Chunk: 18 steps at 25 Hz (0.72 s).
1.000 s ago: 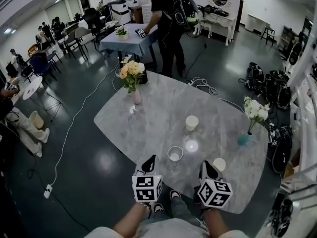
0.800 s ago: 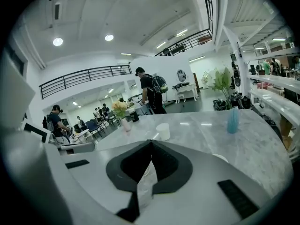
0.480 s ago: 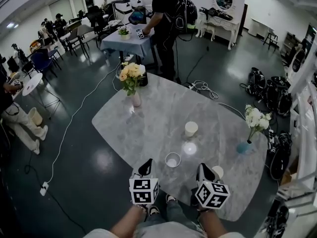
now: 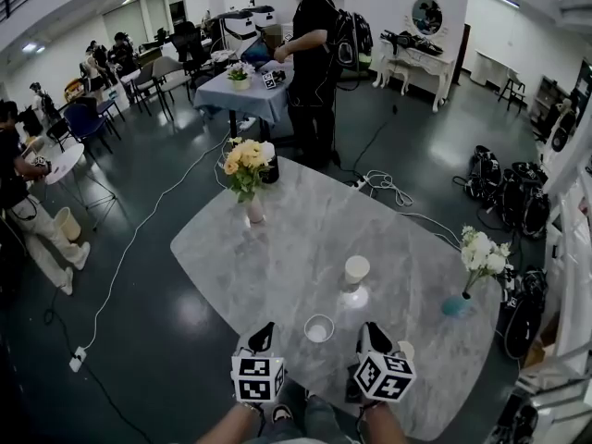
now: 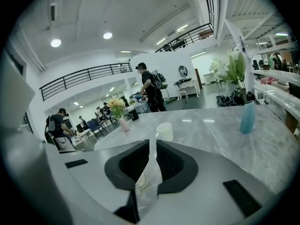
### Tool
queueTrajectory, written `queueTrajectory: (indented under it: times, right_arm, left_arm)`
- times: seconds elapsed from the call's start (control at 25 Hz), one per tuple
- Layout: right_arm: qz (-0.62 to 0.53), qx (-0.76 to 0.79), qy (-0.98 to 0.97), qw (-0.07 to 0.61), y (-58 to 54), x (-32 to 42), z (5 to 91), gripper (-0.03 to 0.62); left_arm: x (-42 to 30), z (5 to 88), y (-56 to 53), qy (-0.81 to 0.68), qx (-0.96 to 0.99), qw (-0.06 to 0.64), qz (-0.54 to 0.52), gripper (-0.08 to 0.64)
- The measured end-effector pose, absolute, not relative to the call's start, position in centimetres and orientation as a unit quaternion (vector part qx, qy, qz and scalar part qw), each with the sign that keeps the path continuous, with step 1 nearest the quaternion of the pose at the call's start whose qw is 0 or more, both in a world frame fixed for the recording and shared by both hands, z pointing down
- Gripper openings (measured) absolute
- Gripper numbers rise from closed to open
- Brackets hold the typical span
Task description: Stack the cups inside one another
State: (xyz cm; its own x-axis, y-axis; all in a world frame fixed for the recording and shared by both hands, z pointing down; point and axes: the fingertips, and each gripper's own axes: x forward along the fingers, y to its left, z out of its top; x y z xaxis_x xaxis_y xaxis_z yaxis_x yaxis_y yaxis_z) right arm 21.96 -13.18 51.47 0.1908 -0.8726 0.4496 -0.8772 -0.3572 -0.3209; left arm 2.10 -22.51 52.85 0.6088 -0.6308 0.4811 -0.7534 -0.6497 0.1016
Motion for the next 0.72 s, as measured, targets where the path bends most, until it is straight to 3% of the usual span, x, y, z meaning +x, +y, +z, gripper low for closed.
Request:
queueTrajectory:
  times: [0.72]
  right_arm:
    - [0.308,0.77,-0.558,0.02,-18.9,25.1,56.0,0.101]
  left_arm:
    - [2.1,57.6,-22.8,-0.377,0.875,0.177,0.249,-0.003]
